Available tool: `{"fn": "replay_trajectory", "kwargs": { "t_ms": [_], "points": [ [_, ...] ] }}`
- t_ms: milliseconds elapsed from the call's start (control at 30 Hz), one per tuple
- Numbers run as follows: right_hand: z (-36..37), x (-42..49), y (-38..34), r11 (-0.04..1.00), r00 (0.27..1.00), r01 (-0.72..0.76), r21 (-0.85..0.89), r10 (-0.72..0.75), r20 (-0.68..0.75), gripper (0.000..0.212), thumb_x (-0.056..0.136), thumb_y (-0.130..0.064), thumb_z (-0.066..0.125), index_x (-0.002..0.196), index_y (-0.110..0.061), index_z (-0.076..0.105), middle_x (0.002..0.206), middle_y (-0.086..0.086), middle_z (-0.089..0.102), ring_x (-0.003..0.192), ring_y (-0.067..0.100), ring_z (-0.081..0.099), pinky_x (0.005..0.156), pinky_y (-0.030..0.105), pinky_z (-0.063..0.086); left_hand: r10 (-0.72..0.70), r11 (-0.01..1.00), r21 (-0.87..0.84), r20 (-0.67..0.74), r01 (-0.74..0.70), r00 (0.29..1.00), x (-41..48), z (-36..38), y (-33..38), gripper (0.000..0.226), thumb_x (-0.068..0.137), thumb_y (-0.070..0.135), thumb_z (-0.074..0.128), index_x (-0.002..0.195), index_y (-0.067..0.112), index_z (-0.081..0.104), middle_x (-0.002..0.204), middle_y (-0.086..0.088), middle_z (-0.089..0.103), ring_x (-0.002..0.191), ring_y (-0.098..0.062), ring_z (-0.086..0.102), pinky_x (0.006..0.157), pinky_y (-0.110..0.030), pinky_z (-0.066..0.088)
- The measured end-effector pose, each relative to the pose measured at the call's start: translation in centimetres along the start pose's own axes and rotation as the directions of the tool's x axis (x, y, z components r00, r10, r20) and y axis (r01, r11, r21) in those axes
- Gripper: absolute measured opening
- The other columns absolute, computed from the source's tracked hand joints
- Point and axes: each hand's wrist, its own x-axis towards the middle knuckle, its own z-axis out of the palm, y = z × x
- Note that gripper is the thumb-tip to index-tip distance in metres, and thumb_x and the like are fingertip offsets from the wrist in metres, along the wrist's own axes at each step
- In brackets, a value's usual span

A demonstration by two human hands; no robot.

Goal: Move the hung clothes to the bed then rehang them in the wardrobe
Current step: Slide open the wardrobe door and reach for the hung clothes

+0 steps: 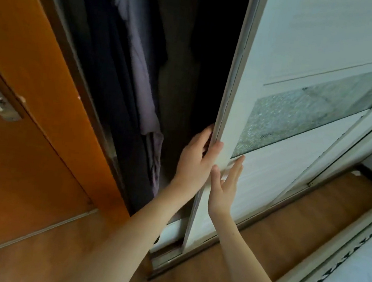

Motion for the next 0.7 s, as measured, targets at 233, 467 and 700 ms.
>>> {"fn": "replay_trajectory", "kwargs": {
  "t_ms": [233, 467, 700],
  "points": [
    [-3.8, 5.1, 1.2, 1.0, 0.999, -0.008, 0.018, 0.009, -0.053, 0.088, 0.088, -0.052, 0.057, 0.155, -0.035, 0.003, 0.163, -0.011, 0.003, 0.149, 0.004, -0.001, 0.106, 0.0, 0.017, 0.023, 0.972, -0.234, 0.083, -0.003, 0.996, 4.9, 4.5, -0.7, 0.035, 0.09, 0.008, 0.064, 0.114, 0.034, 0.065, 0.102, 0.02, 0.073, 0.099, -0.002, 0.068, 0.083, -0.013, 0.049],
    [-9.5, 11.7, 2.5, 1.0, 0.997, 0.005, -0.016, -0.006, -0.076, 0.089, 0.084, -0.055, 0.052, 0.155, -0.03, 0.004, 0.161, -0.013, 0.007, 0.146, -0.005, 0.006, 0.092, -0.011, 0.018, 0.035, 0.94, -0.34, 0.129, 0.012, 0.991, 10.4, 11.8, -1.4, 0.033, 0.08, 0.016, 0.07, 0.112, 0.025, 0.07, 0.104, 0.008, 0.075, 0.098, -0.009, 0.07, 0.081, -0.018, 0.053],
    [-14.9, 18.1, 3.1, 0.997, 0.99, -0.021, -0.071, 0.011, -0.138, 0.094, 0.073, -0.08, 0.049, 0.15, -0.043, 0.011, 0.154, -0.031, 0.016, 0.141, -0.015, 0.014, 0.109, 0.004, 0.017, 0.119, 0.973, -0.211, 0.115, -0.093, 0.986, 15.4, 18.6, -0.5, 0.018, 0.081, 0.007, 0.075, 0.098, 0.006, 0.072, 0.096, -0.007, 0.071, 0.088, 0.001, 0.067, 0.07, -0.007, 0.049]
  ]
}}
